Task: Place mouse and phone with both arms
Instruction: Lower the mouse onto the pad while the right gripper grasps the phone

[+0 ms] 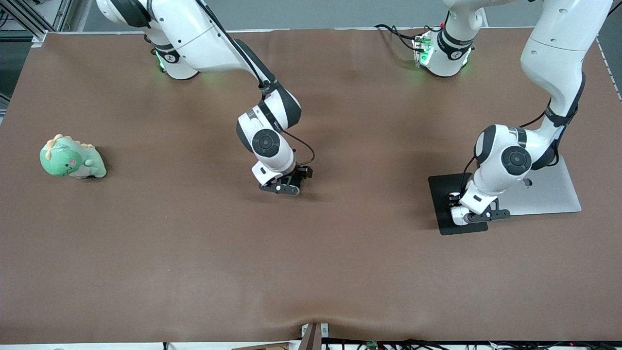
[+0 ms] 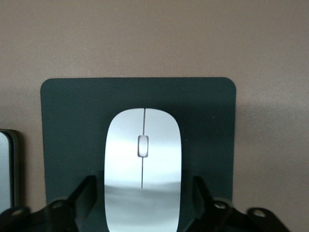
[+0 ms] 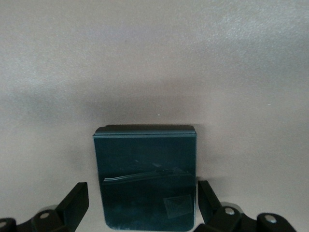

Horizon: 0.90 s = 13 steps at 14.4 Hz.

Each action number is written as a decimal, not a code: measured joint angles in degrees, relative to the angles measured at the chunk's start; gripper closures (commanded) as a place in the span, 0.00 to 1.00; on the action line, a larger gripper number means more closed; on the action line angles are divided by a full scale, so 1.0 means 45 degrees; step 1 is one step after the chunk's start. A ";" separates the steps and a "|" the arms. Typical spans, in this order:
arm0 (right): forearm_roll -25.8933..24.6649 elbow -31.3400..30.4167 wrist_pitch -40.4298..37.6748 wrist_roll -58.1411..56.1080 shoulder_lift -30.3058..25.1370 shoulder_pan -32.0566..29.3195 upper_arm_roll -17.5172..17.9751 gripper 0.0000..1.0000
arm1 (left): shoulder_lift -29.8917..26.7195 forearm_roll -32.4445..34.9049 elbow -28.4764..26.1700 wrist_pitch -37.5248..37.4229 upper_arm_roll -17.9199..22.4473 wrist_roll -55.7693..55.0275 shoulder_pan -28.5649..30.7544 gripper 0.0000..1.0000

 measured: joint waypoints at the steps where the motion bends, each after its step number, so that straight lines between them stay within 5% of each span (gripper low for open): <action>1: -0.0131 0.0000 0.0006 0.0070 0.0017 0.0004 -0.0001 0.24 | 0.0000 0.0000 0.0015 0.0000 0.0000 0.0000 0.0000 0.00; 5: -0.0290 0.0008 0.0003 0.0124 0.0015 0.0006 -0.0025 0.81 | 0.0001 0.0000 0.0054 0.0017 -0.0001 0.0000 -0.0002 0.00; 6: -0.0308 0.0015 0.0003 0.0124 0.0016 0.0006 -0.0041 0.88 | 0.0000 0.0000 0.0099 0.0028 -0.0005 0.0000 -0.0004 0.00; 8: -0.0324 0.0029 -0.0029 0.0124 0.0015 0.0004 -0.0102 0.97 | 0.0000 0.0000 0.0174 0.0031 -0.0013 0.0000 -0.0021 0.00; 13: -0.0330 0.0376 -0.1712 0.0134 -0.0294 -0.0096 -0.0563 1.00 | -0.0055 0.0001 0.0352 0.0032 -0.0030 0.0000 -0.0159 0.00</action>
